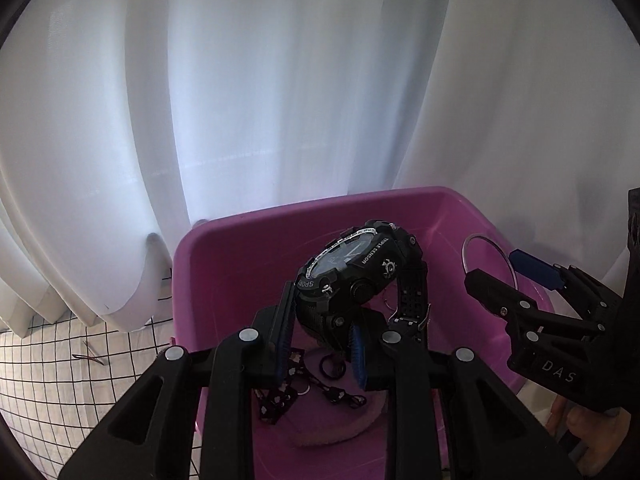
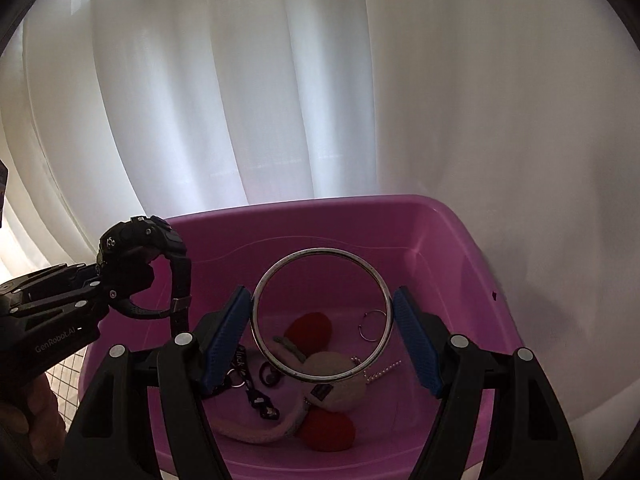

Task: Organize jewelry
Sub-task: 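Carry watch and ring over the pink tub and open both tools, then withdraw both tools from the tub toward the brown hair clip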

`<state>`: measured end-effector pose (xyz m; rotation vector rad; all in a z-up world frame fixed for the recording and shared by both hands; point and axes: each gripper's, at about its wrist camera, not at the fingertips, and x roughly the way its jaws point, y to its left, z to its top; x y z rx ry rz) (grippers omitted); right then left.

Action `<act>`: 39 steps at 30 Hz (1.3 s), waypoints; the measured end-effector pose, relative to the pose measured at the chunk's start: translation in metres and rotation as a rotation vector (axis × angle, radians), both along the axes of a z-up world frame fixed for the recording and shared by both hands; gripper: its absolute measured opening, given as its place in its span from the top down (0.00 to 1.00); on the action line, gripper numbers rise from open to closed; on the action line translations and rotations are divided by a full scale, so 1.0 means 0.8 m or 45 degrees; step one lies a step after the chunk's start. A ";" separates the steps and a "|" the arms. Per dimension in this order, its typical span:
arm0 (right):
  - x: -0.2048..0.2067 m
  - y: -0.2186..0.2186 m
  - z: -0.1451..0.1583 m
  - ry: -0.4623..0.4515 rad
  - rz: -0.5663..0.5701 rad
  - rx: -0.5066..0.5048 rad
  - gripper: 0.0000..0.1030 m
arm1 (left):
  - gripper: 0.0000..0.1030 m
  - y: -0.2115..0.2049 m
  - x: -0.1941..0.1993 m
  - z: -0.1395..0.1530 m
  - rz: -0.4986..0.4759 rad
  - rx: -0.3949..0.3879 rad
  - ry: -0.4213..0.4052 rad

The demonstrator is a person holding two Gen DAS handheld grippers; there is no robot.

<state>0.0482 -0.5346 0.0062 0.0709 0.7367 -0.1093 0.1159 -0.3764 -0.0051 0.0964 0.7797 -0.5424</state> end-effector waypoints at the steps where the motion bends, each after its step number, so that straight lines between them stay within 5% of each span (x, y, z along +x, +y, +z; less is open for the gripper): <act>1: 0.004 -0.007 -0.003 0.015 0.005 0.009 0.32 | 0.77 -0.006 0.002 -0.006 0.009 0.018 0.019; 10: 0.040 -0.035 -0.026 0.140 0.051 0.046 0.31 | 0.70 -0.031 0.020 -0.042 0.077 0.121 0.115; 14: 0.051 -0.042 -0.031 0.169 0.061 0.040 0.31 | 0.31 -0.032 0.016 -0.044 0.127 0.139 0.058; 15: 0.051 -0.042 -0.031 0.166 0.063 0.033 0.31 | 0.29 -0.032 0.014 -0.040 0.133 0.131 0.037; 39: 0.024 -0.027 -0.013 0.110 0.123 0.084 0.30 | 0.25 0.027 -0.015 -0.001 0.298 0.105 -0.024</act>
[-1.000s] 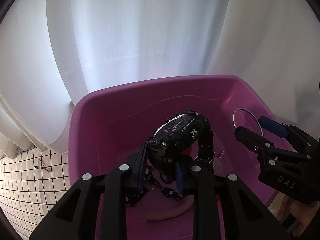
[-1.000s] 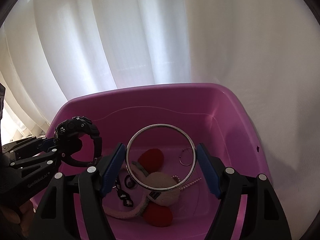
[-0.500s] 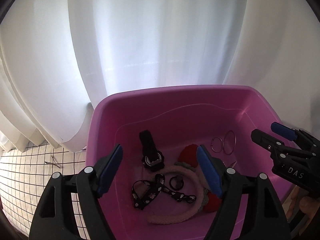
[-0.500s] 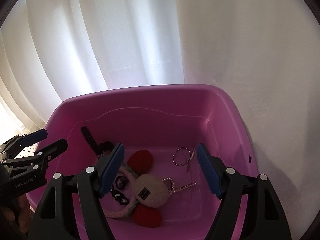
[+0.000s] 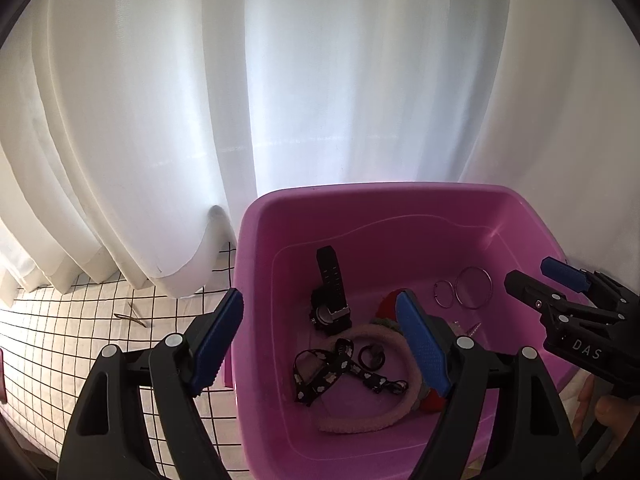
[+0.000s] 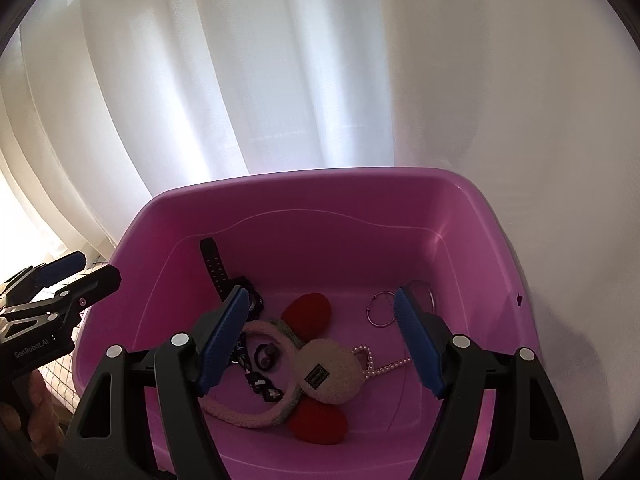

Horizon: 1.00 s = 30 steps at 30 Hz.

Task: Organize jewelry
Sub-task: 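Withdraw both tools from the tub toward the brown hair clip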

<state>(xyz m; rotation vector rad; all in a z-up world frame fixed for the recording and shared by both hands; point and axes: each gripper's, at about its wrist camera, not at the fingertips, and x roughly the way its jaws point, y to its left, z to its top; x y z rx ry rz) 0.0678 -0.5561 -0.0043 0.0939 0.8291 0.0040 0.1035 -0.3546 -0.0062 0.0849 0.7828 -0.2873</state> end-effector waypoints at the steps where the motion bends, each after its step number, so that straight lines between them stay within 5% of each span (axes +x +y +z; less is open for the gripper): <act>1: -0.002 0.003 0.000 0.000 0.004 0.005 0.30 | 0.25 0.005 -0.002 0.002 0.004 0.000 -0.004; 16: -0.024 0.076 -0.001 -0.036 0.028 0.060 0.30 | 0.21 0.083 -0.031 0.008 0.004 -0.021 -0.028; 30: -0.039 0.238 0.029 -0.173 0.097 0.071 0.25 | 0.08 0.304 -0.029 0.000 0.189 -0.001 -0.052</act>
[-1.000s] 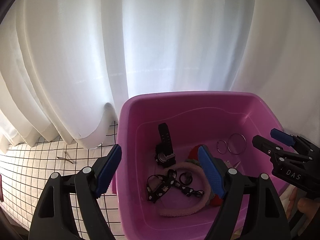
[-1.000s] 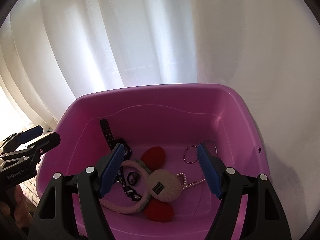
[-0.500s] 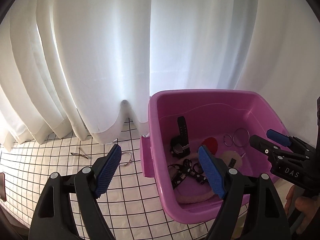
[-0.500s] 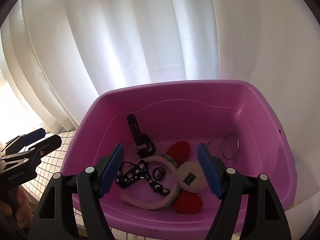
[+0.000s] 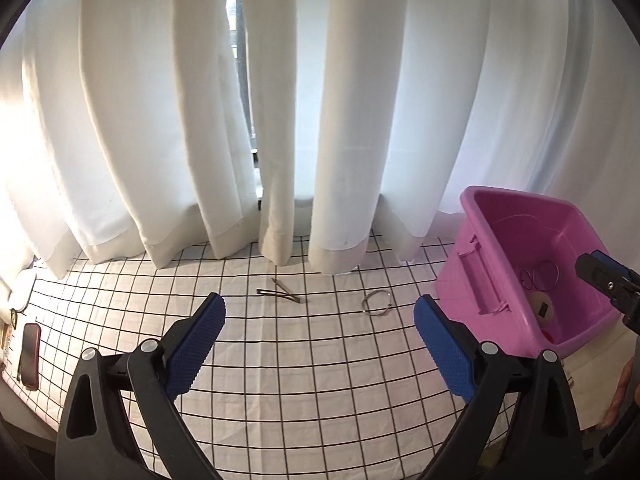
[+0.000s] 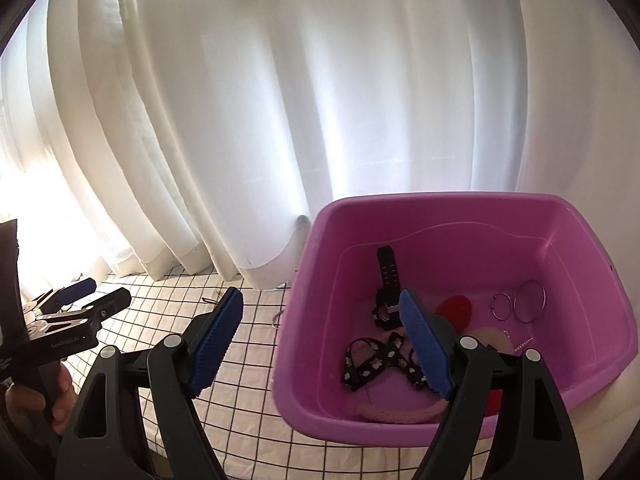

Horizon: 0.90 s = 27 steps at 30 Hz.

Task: Organize jewelry
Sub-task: 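Withdraw both tools from the tub toward the brown hair clip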

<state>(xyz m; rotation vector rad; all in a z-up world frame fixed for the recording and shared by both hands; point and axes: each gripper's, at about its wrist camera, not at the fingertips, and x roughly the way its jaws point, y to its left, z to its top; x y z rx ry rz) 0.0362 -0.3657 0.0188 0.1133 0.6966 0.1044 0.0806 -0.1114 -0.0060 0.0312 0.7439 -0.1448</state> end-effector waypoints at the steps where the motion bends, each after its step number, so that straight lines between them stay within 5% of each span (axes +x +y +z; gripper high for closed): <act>1: -0.001 0.013 0.000 -0.007 0.005 0.003 0.25 | 0.08 0.016 0.003 -0.004 0.019 0.007 0.007; 13: 0.002 0.149 -0.060 0.094 0.020 0.015 0.25 | 0.08 0.150 0.042 -0.061 0.041 0.041 0.108; 27: 0.026 0.174 -0.160 0.301 -0.096 -0.031 0.25 | 0.08 0.146 0.102 -0.142 -0.067 0.036 0.211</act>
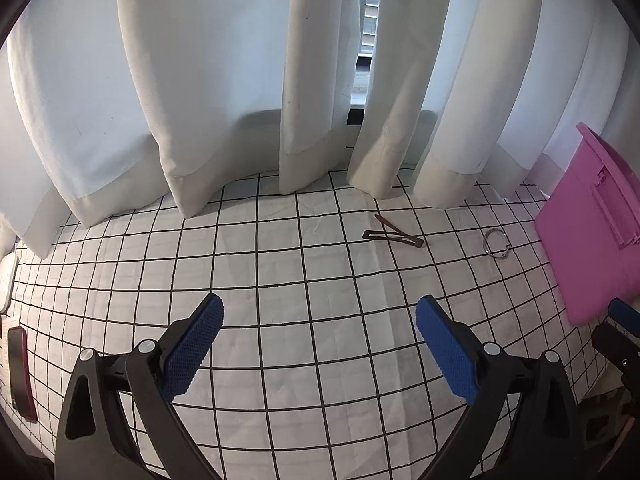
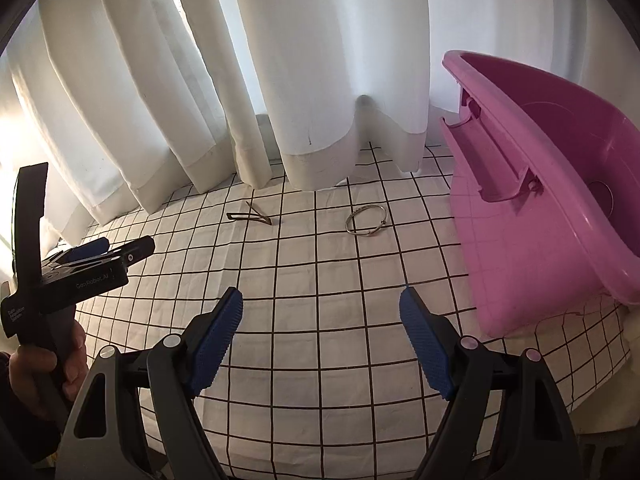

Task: Organize jewelry
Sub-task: 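Withdraw both tools from the tub toward the brown hair clip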

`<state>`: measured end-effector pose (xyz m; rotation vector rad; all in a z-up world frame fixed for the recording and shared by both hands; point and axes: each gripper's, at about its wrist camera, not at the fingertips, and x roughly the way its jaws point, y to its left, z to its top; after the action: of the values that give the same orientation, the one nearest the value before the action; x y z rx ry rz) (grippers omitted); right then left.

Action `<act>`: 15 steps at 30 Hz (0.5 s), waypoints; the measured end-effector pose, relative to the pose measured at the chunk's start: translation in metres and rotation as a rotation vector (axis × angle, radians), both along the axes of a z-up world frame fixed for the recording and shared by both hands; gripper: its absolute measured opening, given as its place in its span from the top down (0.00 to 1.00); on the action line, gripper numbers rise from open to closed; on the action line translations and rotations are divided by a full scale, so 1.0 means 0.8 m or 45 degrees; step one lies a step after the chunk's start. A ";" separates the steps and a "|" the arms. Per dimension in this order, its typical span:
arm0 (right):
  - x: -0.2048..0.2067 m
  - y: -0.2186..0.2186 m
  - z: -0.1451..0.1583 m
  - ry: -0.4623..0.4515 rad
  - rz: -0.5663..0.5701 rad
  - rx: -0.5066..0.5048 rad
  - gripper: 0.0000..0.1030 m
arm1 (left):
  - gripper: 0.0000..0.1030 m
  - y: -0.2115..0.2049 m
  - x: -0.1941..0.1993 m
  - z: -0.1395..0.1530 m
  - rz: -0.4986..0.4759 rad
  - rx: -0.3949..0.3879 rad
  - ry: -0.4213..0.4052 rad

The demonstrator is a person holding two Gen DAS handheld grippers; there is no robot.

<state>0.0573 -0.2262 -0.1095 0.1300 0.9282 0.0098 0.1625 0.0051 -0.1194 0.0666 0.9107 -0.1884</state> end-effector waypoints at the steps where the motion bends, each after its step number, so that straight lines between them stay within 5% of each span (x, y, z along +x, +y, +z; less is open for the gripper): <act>1: 0.007 -0.002 -0.006 0.011 -0.007 -0.003 0.25 | 0.08 -0.005 0.005 -0.006 -0.007 0.001 0.001; 15: 0.097 -0.031 -0.088 0.091 -0.104 -0.047 0.25 | 0.08 -0.055 0.078 -0.065 -0.091 0.004 0.014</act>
<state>0.1346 -0.2511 -0.1797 0.1346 0.9930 -0.0879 0.2248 -0.0385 -0.1717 0.1016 0.9201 -0.2539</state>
